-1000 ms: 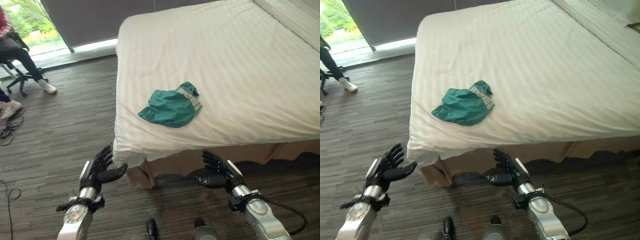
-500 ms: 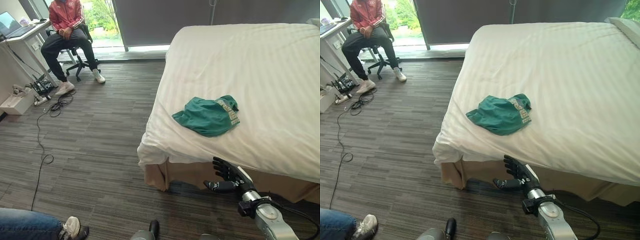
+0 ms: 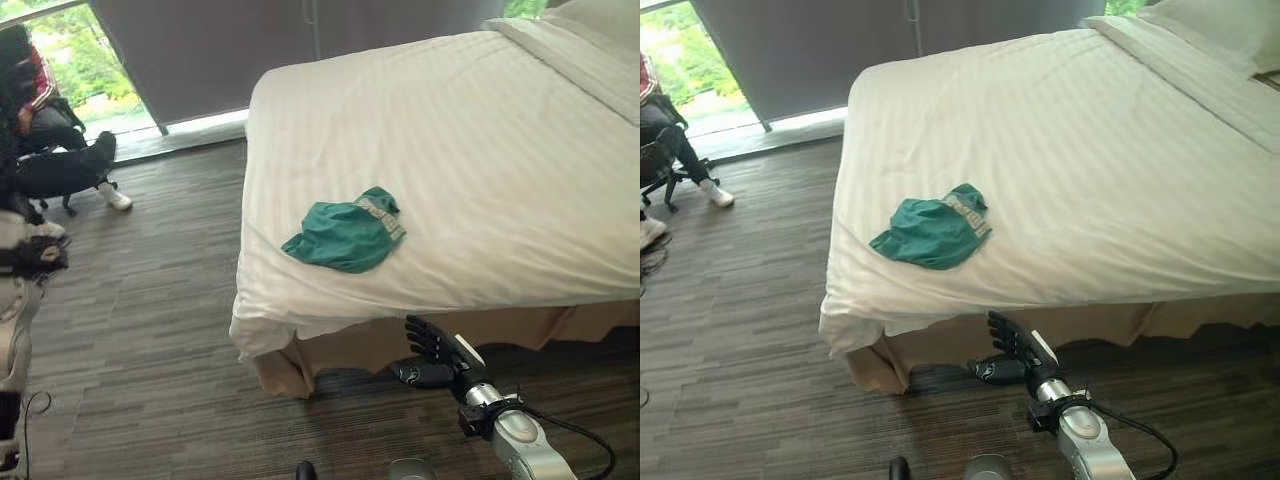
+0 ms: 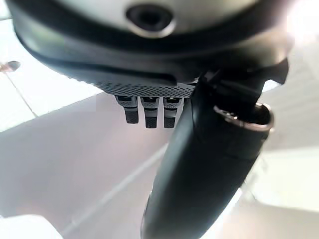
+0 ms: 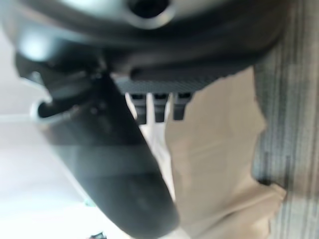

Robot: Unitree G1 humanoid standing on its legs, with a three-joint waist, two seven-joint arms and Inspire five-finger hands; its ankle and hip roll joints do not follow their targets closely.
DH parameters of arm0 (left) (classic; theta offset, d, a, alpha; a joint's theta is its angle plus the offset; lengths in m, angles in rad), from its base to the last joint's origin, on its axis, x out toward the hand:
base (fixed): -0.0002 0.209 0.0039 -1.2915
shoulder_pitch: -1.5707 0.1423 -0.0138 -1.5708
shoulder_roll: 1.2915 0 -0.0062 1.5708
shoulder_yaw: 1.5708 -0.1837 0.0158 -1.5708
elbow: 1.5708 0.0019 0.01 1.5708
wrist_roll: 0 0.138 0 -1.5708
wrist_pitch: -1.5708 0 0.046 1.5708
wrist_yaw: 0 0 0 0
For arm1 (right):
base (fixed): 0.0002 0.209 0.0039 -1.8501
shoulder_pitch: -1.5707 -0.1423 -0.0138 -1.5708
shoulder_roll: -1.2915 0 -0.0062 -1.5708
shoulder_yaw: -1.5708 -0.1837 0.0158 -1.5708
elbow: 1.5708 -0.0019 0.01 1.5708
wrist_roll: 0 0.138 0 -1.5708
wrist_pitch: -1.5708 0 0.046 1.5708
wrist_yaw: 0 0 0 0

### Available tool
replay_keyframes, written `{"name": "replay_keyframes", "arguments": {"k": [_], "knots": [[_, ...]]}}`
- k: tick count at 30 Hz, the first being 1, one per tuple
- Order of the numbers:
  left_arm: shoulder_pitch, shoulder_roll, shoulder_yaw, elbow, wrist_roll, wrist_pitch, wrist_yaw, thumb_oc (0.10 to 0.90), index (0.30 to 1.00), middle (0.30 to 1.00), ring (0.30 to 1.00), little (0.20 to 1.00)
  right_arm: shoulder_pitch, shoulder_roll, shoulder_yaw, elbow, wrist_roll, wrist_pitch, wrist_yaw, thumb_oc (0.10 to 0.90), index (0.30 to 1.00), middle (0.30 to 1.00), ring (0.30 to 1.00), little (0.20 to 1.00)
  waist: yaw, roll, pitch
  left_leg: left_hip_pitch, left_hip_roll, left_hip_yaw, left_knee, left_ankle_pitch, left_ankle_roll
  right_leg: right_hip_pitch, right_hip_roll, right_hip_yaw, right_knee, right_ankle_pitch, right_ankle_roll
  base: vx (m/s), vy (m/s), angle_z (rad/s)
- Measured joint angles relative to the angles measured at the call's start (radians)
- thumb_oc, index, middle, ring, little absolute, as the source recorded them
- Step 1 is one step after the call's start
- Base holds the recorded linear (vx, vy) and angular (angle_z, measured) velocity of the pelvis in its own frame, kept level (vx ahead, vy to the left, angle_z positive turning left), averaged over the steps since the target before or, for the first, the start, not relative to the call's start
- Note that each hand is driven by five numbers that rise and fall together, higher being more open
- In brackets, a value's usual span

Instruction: Pick up bed clothes into laundry basket.

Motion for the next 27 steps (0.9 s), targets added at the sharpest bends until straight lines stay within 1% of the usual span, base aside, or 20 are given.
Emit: {"name": "replay_keyframes", "arguments": {"k": [1, 2, 4, 5, 9, 10, 11, 12, 13, 15, 16, 18, 20, 21, 22, 23, 24, 25, 26, 27], "knots": [[-0.075, 0.060, -0.099, 0.023, 0.002, 0.001, -0.022, 0.800, 0.900, 0.900, 0.900, 0.900, 0.000, 0.003, 0.007, -0.001, 0.000, -0.001, 0.005, 0.800, 0.900, 0.900, 0.900, 0.900, -0.014, 0.005, -0.005, 0.010, 0.008, 0.019, -0.012, -0.002, -0.003, -0.008, 0.011, 0.017, -0.004, -0.001, 0.000, 0.04, 0.023, -0.27], [-0.106, 0.086, -0.141, 0.029, 0.003, 0.001, -0.029, 0.800, 0.900, 0.900, 0.900, 0.900, 0.001, 0.007, 0.008, 0.000, 0.000, -0.001, 0.008, 0.800, 0.900, 0.900, 0.900, 0.900, -0.013, 0.009, -0.007, 0.009, 0.010, 0.026, -0.014, -0.003, -0.005, -0.010, 0.016, 0.022, -0.003, 0.001, -0.001, 0.04, 0.030, -0.28], [-0.234, 0.093, -0.274, 0.077, 0.008, 0.000, -0.041, 0.800, 0.900, 0.900, 0.900, 0.900, 0.017, 0.018, 0.003, 0.001, 0.001, -0.006, 0.008, 0.800, 0.900, 0.900, 0.900, 0.900, -0.030, 0.013, -0.010, 0.012, 0.010, 0.028, -0.012, -0.003, -0.005, -0.004, 0.015, 0.023, -0.005, 0.008, 0.003, 0.03, 0.023, -0.11], [-0.282, 0.094, -0.329, 0.090, 0.009, -0.003, -0.052, 0.800, 0.900, 0.900, 0.900, 0.900, 0.021, 0.022, 0.006, 0.001, 0.001, -0.009, 0.011, 0.800, 0.900, 0.900, 0.900, 0.900, -0.050, 0.015, -0.011, 0.013, 0.009, 0.034, -0.012, -0.003, -0.006, -0.011, 0.016, 0.031, -0.008, 0.009, 0.004, 0.03, 0.028, -0.08], [-0.403, 0.084, -0.484, 0.154, 0.049, 0.001, -0.076, 0.800, 0.900, 0.900, 0.900, 0.900, 0.034, 0.029, 0.010, 0.003, 0.002, -0.014, 0.014, 0.800, 0.900, 0.900, 0.900, 0.900, -0.083, 0.019, -0.014, 0.012, 0.015, 0.055, -0.014, -0.010, -0.014, -0.030, 0.024, 0.052, -0.005, 0.010, 0.008, 0.05, 0.028, -0.20], [-0.451, 0.059, -0.543, 0.208, 0.052, 0.000, -0.088, 0.800, 0.900, 0.900, 0.900, 0.900, 0.048, 0.031, 0.006, 0.005, 0.005, -0.017, 0.014, 0.800, 0.900, 0.900, 0.900, 0.900, -0.095, 0.021, -0.016, 0.013, 0.020, 0.053, -0.019, -0.013, -0.018, -0.031, 0.029, 0.052, -0.004, 0.010, 0.007, 0.00, 0.000, 0.00], [-0.467, 0.053, -0.569, 0.235, 0.058, 0.002, -0.090, 0.800, 0.900, 0.900, 0.900, 0.900, 0.052, 0.032, 0.006, 0.005, 0.007, -0.018, 0.014, 0.800, 0.900, 0.900, 0.900, 0.900, -0.093, 0.022, -0.016, 0.012, 0.021, 0.056, -0.019, -0.013, -0.018, -0.034, 0.030, 0.054, -0.003, 0.011, 0.007, 0.01, 0.016, -0.15], [-0.468, 0.049, -0.585, 0.259, 0.076, 0.012, -0.094, 0.800, 0.900, 0.900, 0.900, 0.900, 0.058, 0.033, 0.007, 0.005, 0.010, -0.019, 0.014, 0.800, 0.900, 0.900, 0.900, 0.900, -0.102, 0.023, -0.016, 0.010, 0.023, 0.072, -0.019, -0.013, -0.018, -0.048, 0.035, 0.067, 0.002, 0.014, 0.005, 0.01, 0.016, -0.29], [-0.495, 0.023, -0.621, 0.326, 0.081, 0.017, -0.103, 0.800, 0.900, 0.900, 0.900, 0.900, 0.071, 0.032, 0.005, 0.007, 0.016, -0.019, 0.014, 0.800, 0.900, 0.900, 0.900, 0.900, -0.105, 0.025, -0.016, 0.005, 0.024, 0.080, -0.019, -0.013, -0.018, -0.058, 0.037, 0.075, 0.002, 0.017, 0.005, -0.02, 0.029, -0.25], [-0.508, -0.004, -0.633, 0.393, 0.081, 0.036, -0.109, 0.800, 0.900, 0.900, 0.900, 0.900, 0.073, 0.033, 0.009, 0.013, 0.019, -0.019, 0.014, 0.800, 0.900, 0.900, 0.900, 0.900, -0.111, 0.029, -0.018, -0.005, 0.024, 0.082, -0.019, -0.012, -0.019, -0.067, 0.038, 0.079, 0.006, 0.020, 0.003, -0.06, 0.025, -0.15], [-0.532, -0.028, -0.659, 0.462, 0.089, 0.045, -0.109, 0.800, 0.900, 0.900, 0.900, 0.900, 0.082, 0.031, 0.010, 0.015, 0.022, -0.021, 0.014, 0.800, 0.900, 0.900, 0.900, 0.900, -0.127, 0.029, -0.015, -0.024, 0.024, 0.096, -0.018, -0.012, -0.020, -0.103, 0.041, 0.095, 0.012, 0.022, 0.002, -0.05, 0.013, -0.28], [-0.590, -0.033, -0.722, 0.549, 0.128, 0.056, -0.110, 0.800, 0.900, 0.900, 0.900, 0.900, 0.079, 0.033, 0.014, 0.024, 0.026, -0.021, 0.014, 0.800, 0.900, 0.900, 0.900, 0.900, -0.120, 0.032, -0.009, -0.056, 0.026, 0.119, -0.019, -0.008, -0.020, -0.144, 0.047, 0.115, 0.015, 0.034, 0.007, -0.01, 0.016, -0.34], [-0.621, -0.055, -0.748, 0.620, 0.161, 0.065, -0.111, 0.800, 0.900, 0.900, 0.900, 0.900, 0.085, 0.032, 0.015, 0.030, 0.030, -0.021, 0.015, 0.800, 0.900, 0.900, 0.900, 0.900, -0.130, 0.032, -0.005, -0.070, 0.026, 0.136, -0.022, -0.007, -0.020, -0.172, 0.052, 0.133, 0.016, 0.043, 0.002, -0.01, 0.023, -0.28], [-0.640, -0.085, -0.754, 0.684, 0.168, 0.079, -0.114, 0.800, 0.900, 0.900, 0.900, 0.900, 0.092, 0.032, 0.016, 0.031, 0.035, -0.022, 0.015, 0.800, 0.900, 0.900, 0.900, 0.900, -0.150, 0.031, 0.008, -0.072, 0.025, 0.141, -0.026, -0.006, -0.020, -0.181, 0.053, 0.137, 0.014, 0.049, 0.000, -0.02, 0.018, -0.20], [-0.649, -0.095, -0.756, 0.706, 0.172, 0.086, -0.116, 0.800, 0.900, 0.900, 0.900, 0.900, 0.093, 0.032, 0.017, 0.032, 0.041, -0.022, 0.015, 0.800, 0.900, 0.900, 0.900, 0.900, -0.150, 0.031, 0.016, -0.072, 0.026, 0.145, -0.029, -0.006, -0.020, -0.179, 0.054, 0.139, 0.014, 0.049, 0.000, -0.04, 0.017, -0.24], [-0.686, -0.116, -0.773, 0.768, 0.202, 0.086, -0.122, 0.800, 0.900, 0.900, 0.900, 0.900, 0.088, 0.030, 0.028, 0.037, 0.051, -0.023, 0.016, 0.800, 0.900, 0.900, 0.900, 0.900, -0.161, 0.023, 0.035, -0.076, 0.026, 0.161, -0.030, -0.006, -0.020, -0.199, 0.059, 0.155, 0.015, 0.050, 0.001, -0.02, 0.011, -0.27], [-0.700, -0.122, -0.778, 0.797, 0.207, 0.092, -0.124, 0.800, 0.900, 0.900, 0.900, 0.900, 0.082, 0.030, 0.036, 0.038, 0.056, -0.023, 0.017, 0.800, 0.900, 0.900, 0.900, 0.900, -0.168, 0.023, 0.039, -0.088, 0.027, 0.169, -0.030, -0.006, -0.020, -0.211, 0.062, 0.162, 0.015, 0.053, 0.001, -0.02, 0.023, -0.30], [-0.716, -0.126, -0.778, 0.827, 0.215, 0.096, -0.128, 0.800, 0.900, 0.900, 0.900, 0.900, 0.064, 0.032, 0.047, 0.038, 0.062, -0.024, 0.018, 0.800, 0.900, 0.900, 0.900, 0.900, -0.182, 0.022, 0.060, -0.095, 0.028, 0.178, -0.030, -0.006, -0.021, -0.220, 0.065, 0.169, 0.011, 0.061, 0.006, 0.00, 0.021, -0.27], [-0.717, -0.127, -0.778, 0.836, 0.218, 0.098, -0.128, 0.800, 0.900, 0.900, 0.900, 0.900, 0.058, 0.030, 0.055, 0.038, 0.064, -0.024, 0.018, 0.800, 0.900, 0.900, 0.900, 0.900, -0.185, 0.021, 0.065, -0.100, 0.027, 0.189, -0.031, -0.006, -0.021, -0.227, 0.068, 0.181, 0.009, 0.064, 0.007, 0.00, 0.035, -0.29], [-0.717, -0.128, -0.777, 0.838, 0.225, 0.099, -0.131, 0.800, 0.900, 0.900, 0.900, 0.900, 0.053, 0.030, 0.063, 0.037, 0.069, -0.025, 0.019, 0.800, 0.900, 0.900, 0.900, 0.900, -0.201, 0.021, 0.082, -0.102, 0.026, 0.195, -0.031, -0.006, -0.021, -0.230, 0.069, 0.190, -0.002, 0.073, 0.008, 0.01, 0.036, -0.27]]}}
